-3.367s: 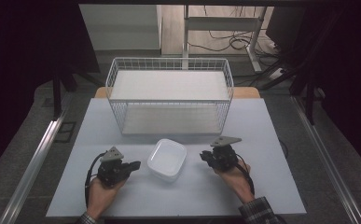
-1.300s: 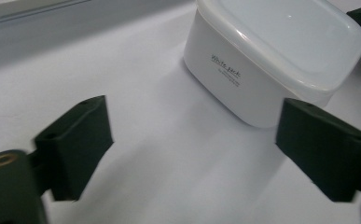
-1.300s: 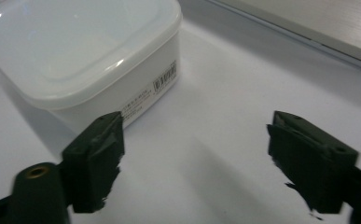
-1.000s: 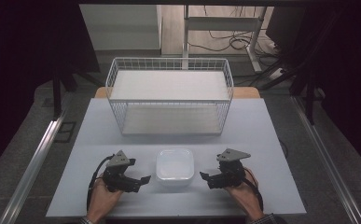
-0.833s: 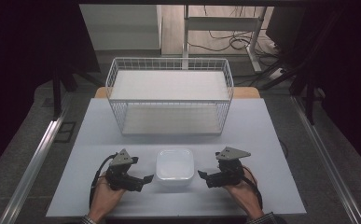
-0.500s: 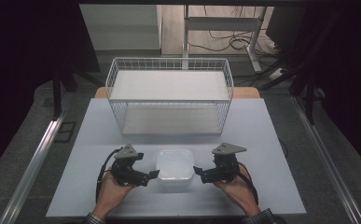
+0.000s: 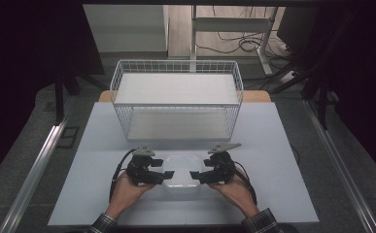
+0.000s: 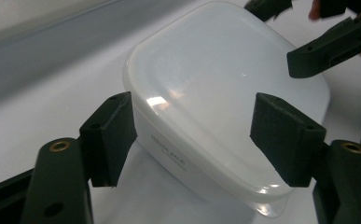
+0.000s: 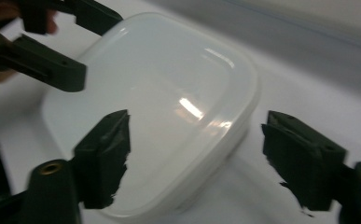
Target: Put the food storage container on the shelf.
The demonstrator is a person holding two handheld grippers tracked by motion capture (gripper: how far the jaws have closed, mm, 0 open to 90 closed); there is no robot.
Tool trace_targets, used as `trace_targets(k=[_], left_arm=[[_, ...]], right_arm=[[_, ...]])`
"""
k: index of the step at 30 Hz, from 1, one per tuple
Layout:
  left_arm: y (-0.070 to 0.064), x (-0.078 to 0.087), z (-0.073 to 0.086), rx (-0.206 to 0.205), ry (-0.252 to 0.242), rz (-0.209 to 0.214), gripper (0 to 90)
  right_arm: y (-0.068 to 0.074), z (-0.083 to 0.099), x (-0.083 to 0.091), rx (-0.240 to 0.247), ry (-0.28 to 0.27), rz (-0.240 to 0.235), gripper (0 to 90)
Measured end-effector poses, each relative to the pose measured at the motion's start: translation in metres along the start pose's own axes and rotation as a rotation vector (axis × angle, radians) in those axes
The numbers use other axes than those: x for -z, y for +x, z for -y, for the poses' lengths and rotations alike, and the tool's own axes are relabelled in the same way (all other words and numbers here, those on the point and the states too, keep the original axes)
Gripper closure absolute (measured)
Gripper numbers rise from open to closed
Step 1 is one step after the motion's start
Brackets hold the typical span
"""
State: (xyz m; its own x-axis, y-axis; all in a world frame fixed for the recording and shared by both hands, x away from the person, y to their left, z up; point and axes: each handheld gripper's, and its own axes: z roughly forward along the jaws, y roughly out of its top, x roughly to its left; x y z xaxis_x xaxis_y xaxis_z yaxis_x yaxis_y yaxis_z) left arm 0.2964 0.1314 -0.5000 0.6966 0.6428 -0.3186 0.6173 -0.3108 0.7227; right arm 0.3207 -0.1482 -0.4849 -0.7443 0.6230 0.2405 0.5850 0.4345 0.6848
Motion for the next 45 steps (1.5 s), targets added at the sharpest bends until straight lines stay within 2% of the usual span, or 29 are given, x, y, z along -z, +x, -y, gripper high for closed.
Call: trace_targets(k=[1,2,3,4,5,6,8,10,11,12,14,16,17,19,20,21,22,26,30,34,37,44,45], left_arm=[[0.001,0.0,0.001,0.011,0.0,0.007,32.0],[0.001,0.0,0.001,0.011,0.0,0.007,33.5],[0.001,0.002,0.002,0.036,0.004,0.022,33.5],[0.003,0.003,0.005,0.07,0.011,0.061,35.2],[0.004,0.003,0.007,0.094,0.012,0.077,36.5],[0.006,0.003,0.01,0.122,0.007,0.102,36.8],[0.008,0.004,0.013,0.153,0.011,0.124,38.7],[0.006,0.006,0.013,0.148,0.011,0.122,44.8],[0.003,0.01,0.014,0.136,0.006,0.113,44.8],[0.0,0.016,0.015,0.131,-0.005,0.105,56.7],[-0.001,0.018,0.017,0.143,-0.024,0.107,60.8],[-0.002,0.019,0.018,0.15,-0.033,0.105,64.9],[-0.003,0.022,0.018,0.158,-0.069,0.094,69.6],[-0.004,0.026,0.017,0.14,-0.098,0.06,80.0],[-0.006,0.024,0.016,0.13,-0.094,0.037,80.1],[-0.005,0.024,0.016,0.142,-0.101,0.037,79.9],[-0.005,0.023,0.017,0.135,-0.103,0.032,80.0],[-0.004,0.024,0.017,0.142,-0.115,0.035,80.0],[-0.006,0.032,0.01,0.128,-0.143,0.025,80.0],[-0.007,0.036,0.006,0.121,-0.151,0.016,80.0],[-0.007,0.043,-0.002,0.112,-0.167,0.005,80.0],[-0.007,0.055,-0.018,0.087,-0.19,-0.01,80.0],[-0.008,0.06,-0.025,0.075,-0.198,-0.02,80.0]], right_arm=[[-0.001,0.001,0.0,-0.033,0.007,-0.033,30.3],[-0.001,0.001,0.0,-0.033,0.007,-0.033,30.3],[-0.002,0.001,0.0,-0.051,0.01,-0.052,32.7],[-0.003,0.003,0.002,-0.096,0.026,-0.073,35.9],[-0.003,0.004,0.003,-0.114,0.029,-0.087,39.0],[-0.004,0.004,0.004,-0.131,0.032,-0.093,41.8],[-0.004,0.007,0.009,-0.155,0.028,-0.094,49.8],[-0.003,0.007,0.011,-0.167,0.031,-0.095,52.8],[-0.004,0.008,0.013,-0.177,0.033,-0.097,55.4],[-0.004,0.01,0.019,-0.208,0.031,-0.106,62.1],[-0.003,0.012,0.022,-0.221,0.024,-0.116,64.8],[-0.001,0.013,0.024,-0.221,0.013,-0.105,66.0],[0.003,0.013,0.028,-0.214,-0.013,-0.073,71.5],[0.005,0.012,0.032,-0.204,-0.047,-0.045,78.3],[0.006,0.012,0.033,-0.181,-0.056,-0.032,78.4],[0.009,0.011,0.032,-0.158,-0.055,0.002,78.6],[0.01,0.01,0.031,-0.147,-0.064,0.017,78.6],[0.011,0.01,0.032,-0.132,-0.09,0.022,78.7],[0.014,0.005,0.039,-0.113,-0.137,0.022,78.8],[0.016,0.0,0.042,-0.093,-0.152,0.023,78.8],[0.016,-0.009,0.046,-0.068,-0.173,0.021,78.9],[0.018,-0.026,0.053,-0.043,-0.206,0.024,78.9],[0.018,-0.032,0.056,-0.031,-0.219,0.027,78.9]])
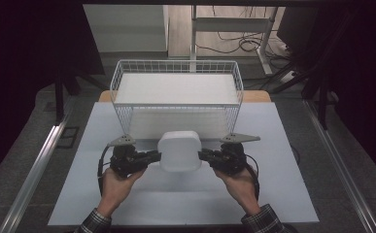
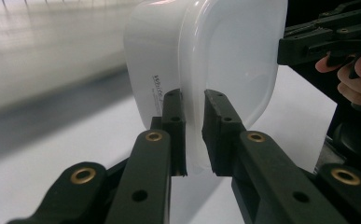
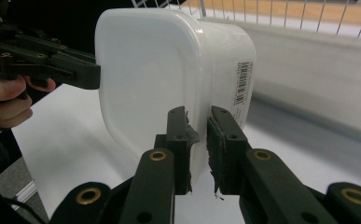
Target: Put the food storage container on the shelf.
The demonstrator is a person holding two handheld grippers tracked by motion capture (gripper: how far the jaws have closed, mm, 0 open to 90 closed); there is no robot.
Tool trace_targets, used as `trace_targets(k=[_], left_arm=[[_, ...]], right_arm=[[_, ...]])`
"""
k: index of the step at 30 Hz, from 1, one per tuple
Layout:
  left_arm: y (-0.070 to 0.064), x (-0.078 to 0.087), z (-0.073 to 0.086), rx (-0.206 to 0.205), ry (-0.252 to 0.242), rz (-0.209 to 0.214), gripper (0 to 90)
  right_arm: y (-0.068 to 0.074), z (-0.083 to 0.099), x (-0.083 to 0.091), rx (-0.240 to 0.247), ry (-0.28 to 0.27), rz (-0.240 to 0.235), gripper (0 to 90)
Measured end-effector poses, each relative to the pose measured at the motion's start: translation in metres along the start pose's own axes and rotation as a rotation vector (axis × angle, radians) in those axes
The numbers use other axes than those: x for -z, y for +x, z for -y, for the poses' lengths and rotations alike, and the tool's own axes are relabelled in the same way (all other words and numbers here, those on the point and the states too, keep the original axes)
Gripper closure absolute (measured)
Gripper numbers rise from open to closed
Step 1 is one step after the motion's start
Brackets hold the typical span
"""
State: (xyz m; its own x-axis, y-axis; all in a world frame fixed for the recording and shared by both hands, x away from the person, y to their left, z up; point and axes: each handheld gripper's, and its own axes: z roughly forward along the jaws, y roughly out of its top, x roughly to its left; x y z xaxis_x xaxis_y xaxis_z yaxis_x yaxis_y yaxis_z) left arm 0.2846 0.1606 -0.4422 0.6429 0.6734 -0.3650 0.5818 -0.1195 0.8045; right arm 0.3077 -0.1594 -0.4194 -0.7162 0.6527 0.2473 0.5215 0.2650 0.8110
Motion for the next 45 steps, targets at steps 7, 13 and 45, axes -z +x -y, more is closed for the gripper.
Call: trace_targets(k=[7,13,45], left_arm=[[-0.001,0.009,-0.021,-0.025,-0.023,-0.017,79.9],[-0.001,0.016,-0.044,-0.042,-0.048,-0.027,80.0],[0.015,0.042,-0.152,-0.072,-0.149,-0.057,80.0]], right_arm=[[-0.001,-0.017,0.001,0.011,-0.031,-0.007,78.9],[-0.003,-0.039,0.004,0.017,-0.062,-0.006,78.9],[-0.014,-0.153,0.005,0.036,-0.161,0.024,77.7]])
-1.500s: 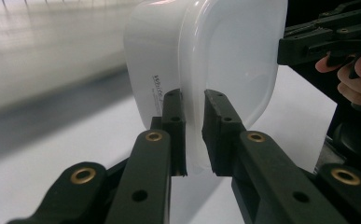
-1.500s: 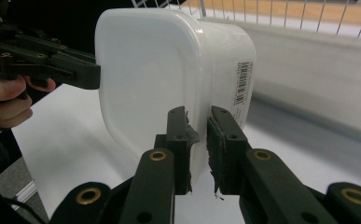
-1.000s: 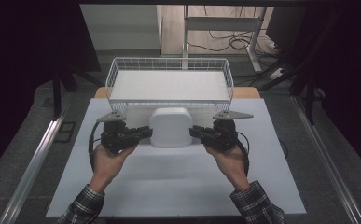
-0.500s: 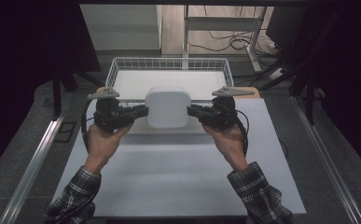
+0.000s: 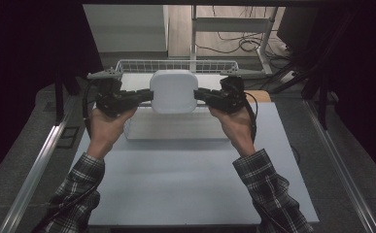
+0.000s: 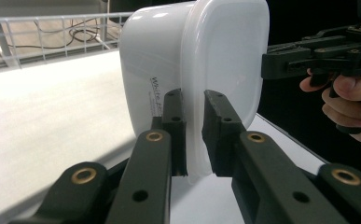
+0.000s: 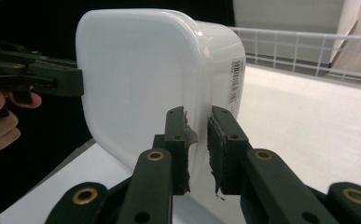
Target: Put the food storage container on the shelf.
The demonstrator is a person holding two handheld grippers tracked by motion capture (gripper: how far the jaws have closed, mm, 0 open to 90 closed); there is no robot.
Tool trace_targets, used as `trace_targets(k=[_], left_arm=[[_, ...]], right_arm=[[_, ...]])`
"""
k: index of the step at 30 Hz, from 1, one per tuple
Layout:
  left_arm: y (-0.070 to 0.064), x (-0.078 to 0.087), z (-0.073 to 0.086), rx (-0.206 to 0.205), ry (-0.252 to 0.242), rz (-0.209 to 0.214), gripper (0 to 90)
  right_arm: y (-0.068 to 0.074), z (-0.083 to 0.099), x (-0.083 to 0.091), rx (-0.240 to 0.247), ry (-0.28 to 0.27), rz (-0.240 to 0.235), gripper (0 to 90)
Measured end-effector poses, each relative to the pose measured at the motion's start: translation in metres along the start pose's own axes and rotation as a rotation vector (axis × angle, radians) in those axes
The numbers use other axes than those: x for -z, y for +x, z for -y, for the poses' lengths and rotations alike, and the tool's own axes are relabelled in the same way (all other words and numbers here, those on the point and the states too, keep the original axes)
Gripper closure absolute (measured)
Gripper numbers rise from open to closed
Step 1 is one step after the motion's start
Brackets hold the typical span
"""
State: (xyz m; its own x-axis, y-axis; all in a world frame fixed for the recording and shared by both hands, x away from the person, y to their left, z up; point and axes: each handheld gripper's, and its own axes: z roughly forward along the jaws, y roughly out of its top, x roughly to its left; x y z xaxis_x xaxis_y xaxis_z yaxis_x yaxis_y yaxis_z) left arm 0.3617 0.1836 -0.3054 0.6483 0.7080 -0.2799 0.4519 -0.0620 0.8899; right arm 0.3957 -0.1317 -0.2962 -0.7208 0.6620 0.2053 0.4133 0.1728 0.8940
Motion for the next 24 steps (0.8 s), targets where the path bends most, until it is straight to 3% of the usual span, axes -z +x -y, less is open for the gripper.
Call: trace_targets(k=[12,16,24], left_arm=[[0.015,-0.022,-0.01,0.027,0.027,-0.03,78.5],[0.02,-0.03,-0.011,0.033,0.035,-0.041,72.3],[0.021,-0.034,-0.011,0.039,0.029,-0.023,63.2]], right_arm=[[-0.017,-0.012,-0.017,-0.026,0.017,0.046,76.9],[-0.021,-0.012,-0.023,-0.042,0.033,0.047,76.8],[-0.025,-0.014,-0.029,-0.059,0.026,0.058,73.3]])
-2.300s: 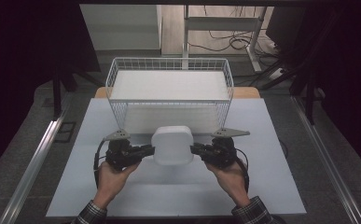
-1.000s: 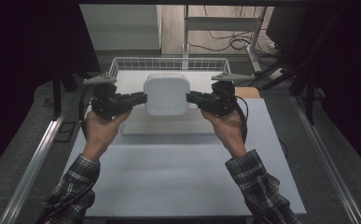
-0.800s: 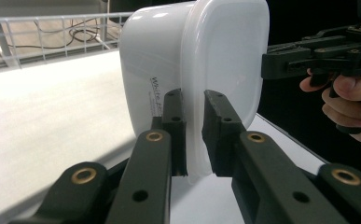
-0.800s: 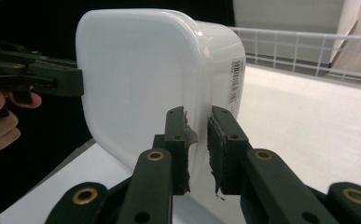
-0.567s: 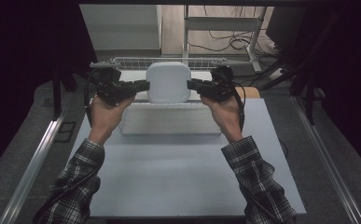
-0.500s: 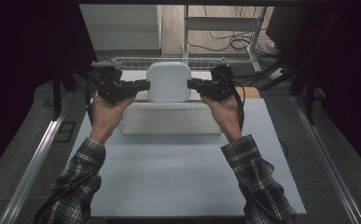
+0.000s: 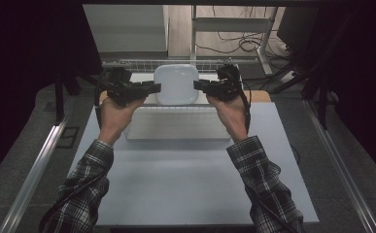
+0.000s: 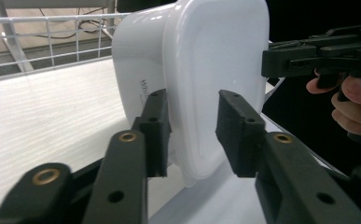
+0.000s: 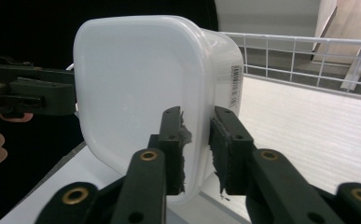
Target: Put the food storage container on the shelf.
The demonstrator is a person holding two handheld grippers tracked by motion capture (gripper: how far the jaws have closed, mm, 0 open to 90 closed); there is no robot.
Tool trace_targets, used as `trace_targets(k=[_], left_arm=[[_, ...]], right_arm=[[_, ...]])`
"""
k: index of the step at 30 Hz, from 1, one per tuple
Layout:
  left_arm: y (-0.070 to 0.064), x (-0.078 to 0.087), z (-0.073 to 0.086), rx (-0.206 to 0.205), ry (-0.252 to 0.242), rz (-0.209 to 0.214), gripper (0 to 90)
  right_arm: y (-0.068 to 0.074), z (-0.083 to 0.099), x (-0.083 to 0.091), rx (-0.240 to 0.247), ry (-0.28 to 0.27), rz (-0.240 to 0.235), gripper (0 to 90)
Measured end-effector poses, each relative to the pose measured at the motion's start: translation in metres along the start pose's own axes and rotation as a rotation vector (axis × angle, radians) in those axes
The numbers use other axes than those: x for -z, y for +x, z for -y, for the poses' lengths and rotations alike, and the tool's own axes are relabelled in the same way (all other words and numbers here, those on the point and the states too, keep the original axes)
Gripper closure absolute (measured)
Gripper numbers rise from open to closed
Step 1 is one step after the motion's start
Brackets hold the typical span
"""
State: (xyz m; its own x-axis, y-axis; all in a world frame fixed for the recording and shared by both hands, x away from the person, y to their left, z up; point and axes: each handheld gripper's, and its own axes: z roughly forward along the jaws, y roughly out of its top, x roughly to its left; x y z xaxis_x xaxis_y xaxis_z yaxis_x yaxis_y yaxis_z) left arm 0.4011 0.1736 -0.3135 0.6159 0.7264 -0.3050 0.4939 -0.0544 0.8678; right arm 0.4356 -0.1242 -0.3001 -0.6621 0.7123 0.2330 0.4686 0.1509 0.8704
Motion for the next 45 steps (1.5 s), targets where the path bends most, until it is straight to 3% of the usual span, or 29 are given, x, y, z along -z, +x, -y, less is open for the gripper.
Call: trace_targets(k=[10,18,23,30,36,41,45], left_arm=[[0.001,-0.006,-0.002,-0.004,-0.014,-0.012,53.4],[0.003,-0.015,-0.002,-0.011,0.007,-0.042,52.4],[0.003,-0.021,-0.001,-0.011,0.024,-0.06,51.0],[0.007,-0.025,-0.002,0.003,0.031,-0.059,50.4],[0.008,-0.029,-0.006,0.012,0.016,-0.098,40.4],[0.014,-0.032,-0.01,0.03,0.011,-0.093,37.8],[0.016,-0.033,-0.013,0.019,0.009,-0.11,37.2]], right_arm=[[0.002,-0.003,-0.007,0.007,-0.016,0.014,63.2],[0.0,-0.006,-0.014,0.004,-0.018,0.033,59.0],[0.002,-0.006,-0.02,0.041,-0.004,0.072,54.6],[-0.004,-0.007,-0.023,0.02,-0.002,0.056,51.2],[-0.002,-0.01,-0.029,0.061,-0.005,0.116,44.7],[-0.004,-0.013,-0.034,0.055,-0.011,0.129,44.8],[-0.004,-0.014,-0.036,0.049,-0.01,0.14,45.3]])
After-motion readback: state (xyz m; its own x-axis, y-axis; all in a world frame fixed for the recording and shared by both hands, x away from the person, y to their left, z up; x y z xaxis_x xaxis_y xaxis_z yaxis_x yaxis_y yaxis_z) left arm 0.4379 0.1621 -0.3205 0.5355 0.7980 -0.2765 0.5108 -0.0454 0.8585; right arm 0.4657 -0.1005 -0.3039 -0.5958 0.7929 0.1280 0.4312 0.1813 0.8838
